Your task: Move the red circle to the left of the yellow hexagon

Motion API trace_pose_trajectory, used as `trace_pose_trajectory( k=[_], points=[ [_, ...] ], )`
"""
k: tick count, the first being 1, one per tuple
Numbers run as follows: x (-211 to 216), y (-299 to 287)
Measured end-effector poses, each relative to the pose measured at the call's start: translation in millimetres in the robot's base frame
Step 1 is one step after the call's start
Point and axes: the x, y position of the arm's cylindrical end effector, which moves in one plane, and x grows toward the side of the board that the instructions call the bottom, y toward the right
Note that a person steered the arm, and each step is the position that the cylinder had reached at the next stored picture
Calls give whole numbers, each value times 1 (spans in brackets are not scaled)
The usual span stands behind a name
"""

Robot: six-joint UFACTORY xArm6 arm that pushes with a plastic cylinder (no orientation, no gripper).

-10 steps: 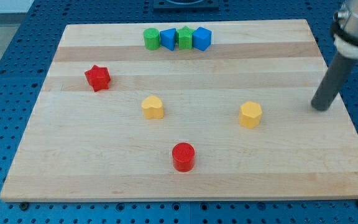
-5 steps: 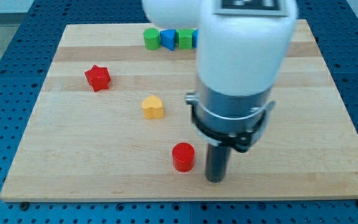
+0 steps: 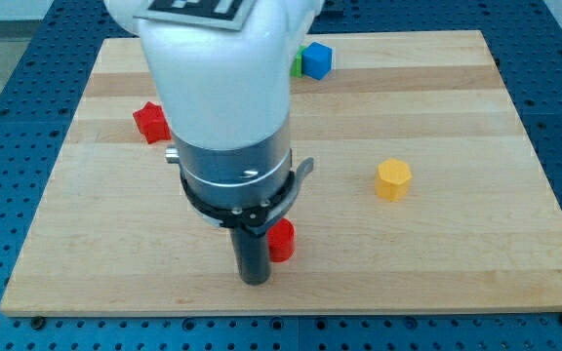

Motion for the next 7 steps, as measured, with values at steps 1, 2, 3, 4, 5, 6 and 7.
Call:
trace_pose_trajectory(
  k=[1, 2, 3, 4, 5, 6, 7],
  points=[
    [-11, 12],
    [-22, 38],
    [-44, 44],
    [-65, 44],
    [-76, 44],
    [-81, 44],
    [-86, 49]
  ],
)
